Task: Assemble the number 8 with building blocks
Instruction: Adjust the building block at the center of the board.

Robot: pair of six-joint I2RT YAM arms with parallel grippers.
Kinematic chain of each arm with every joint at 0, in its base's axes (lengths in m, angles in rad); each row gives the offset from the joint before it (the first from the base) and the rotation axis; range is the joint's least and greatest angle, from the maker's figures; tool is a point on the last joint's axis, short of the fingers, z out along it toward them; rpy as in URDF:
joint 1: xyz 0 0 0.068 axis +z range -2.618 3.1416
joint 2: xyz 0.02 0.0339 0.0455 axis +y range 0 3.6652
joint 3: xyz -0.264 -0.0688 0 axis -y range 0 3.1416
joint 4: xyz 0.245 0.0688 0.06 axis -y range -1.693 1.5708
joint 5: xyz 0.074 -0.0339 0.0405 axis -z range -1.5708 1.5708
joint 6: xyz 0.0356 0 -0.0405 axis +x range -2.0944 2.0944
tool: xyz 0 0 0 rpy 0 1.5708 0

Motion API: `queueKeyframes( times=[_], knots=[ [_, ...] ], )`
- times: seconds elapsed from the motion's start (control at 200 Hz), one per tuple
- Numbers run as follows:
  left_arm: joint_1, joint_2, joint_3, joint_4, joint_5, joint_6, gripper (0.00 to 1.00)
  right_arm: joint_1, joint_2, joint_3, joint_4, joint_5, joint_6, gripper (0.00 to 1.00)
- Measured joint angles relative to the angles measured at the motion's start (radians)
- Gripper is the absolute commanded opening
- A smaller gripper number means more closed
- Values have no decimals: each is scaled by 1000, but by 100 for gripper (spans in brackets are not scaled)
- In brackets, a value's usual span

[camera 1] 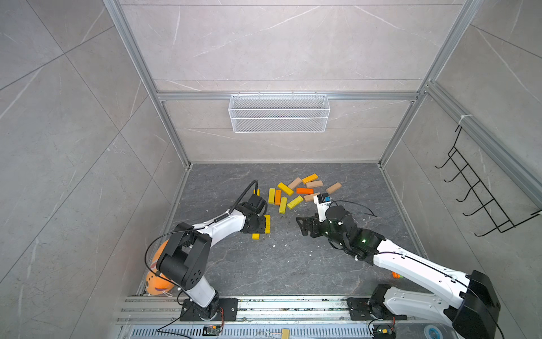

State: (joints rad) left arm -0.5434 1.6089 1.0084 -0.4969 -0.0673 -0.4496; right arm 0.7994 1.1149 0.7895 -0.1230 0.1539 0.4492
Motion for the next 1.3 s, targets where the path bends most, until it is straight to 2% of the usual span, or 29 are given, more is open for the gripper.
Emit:
queueKeyframes(
  times=[0.225, 0.549, 0.804, 1.298],
  knots=[
    [-3, 4, 123, -39, 72, 0, 53, 0, -56, 0, -16, 15, 0, 92],
    [-18, 217, 299, -130, 67, 0, 53, 0, -78, -12, -40, 33, 0, 92],
    [-20, 311, 358, -169, 44, 0, 52, 0, -79, -29, -47, 42, 0, 92],
    [-31, 399, 409, -182, 42, 1, 49, 0, -82, -39, -52, 53, 0, 92]
  ],
)
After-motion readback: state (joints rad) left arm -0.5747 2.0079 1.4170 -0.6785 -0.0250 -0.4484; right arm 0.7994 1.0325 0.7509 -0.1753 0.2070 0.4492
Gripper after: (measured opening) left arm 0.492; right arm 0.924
